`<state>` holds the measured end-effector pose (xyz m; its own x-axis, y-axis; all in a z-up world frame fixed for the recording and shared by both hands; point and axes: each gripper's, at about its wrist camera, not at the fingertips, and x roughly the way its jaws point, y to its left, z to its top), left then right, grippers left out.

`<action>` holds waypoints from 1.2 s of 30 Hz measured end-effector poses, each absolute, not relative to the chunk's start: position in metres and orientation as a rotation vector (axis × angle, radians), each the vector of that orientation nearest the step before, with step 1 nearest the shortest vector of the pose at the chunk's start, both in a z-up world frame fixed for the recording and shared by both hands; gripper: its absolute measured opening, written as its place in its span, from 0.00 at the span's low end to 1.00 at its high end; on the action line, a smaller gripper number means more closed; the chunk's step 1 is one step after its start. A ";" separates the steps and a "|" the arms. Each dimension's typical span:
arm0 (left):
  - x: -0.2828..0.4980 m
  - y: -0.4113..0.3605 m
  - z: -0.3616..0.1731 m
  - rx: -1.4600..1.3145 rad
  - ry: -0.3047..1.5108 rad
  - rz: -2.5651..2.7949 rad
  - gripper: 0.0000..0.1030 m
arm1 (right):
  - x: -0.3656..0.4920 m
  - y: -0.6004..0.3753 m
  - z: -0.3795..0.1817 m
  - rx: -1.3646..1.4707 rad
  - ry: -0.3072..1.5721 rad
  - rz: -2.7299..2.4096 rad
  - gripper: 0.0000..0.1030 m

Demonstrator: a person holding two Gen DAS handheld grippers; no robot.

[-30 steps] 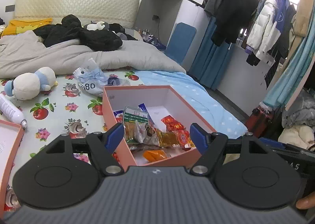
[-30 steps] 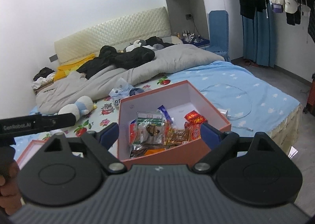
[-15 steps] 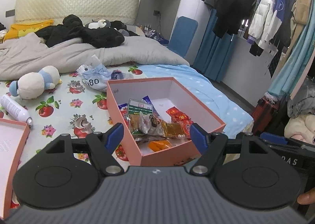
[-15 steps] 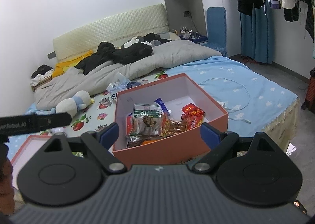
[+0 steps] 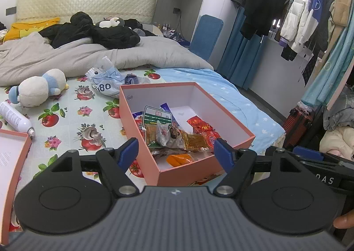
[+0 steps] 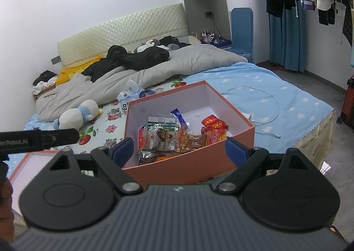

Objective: Organize snacks

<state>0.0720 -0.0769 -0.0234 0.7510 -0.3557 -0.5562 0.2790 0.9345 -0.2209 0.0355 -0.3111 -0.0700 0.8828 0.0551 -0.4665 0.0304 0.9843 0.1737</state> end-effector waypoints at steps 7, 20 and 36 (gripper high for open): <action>0.072 -0.076 -0.024 -0.126 0.631 -0.348 0.78 | 0.036 -0.310 -0.070 0.176 0.487 0.017 0.88; 0.073 -0.074 -0.026 -0.122 0.633 -0.342 0.81 | 0.036 -0.311 -0.071 0.174 0.492 0.019 0.88; 0.075 -0.075 -0.028 -0.074 0.645 -0.288 0.98 | 0.037 -0.312 -0.070 0.178 0.484 0.012 0.88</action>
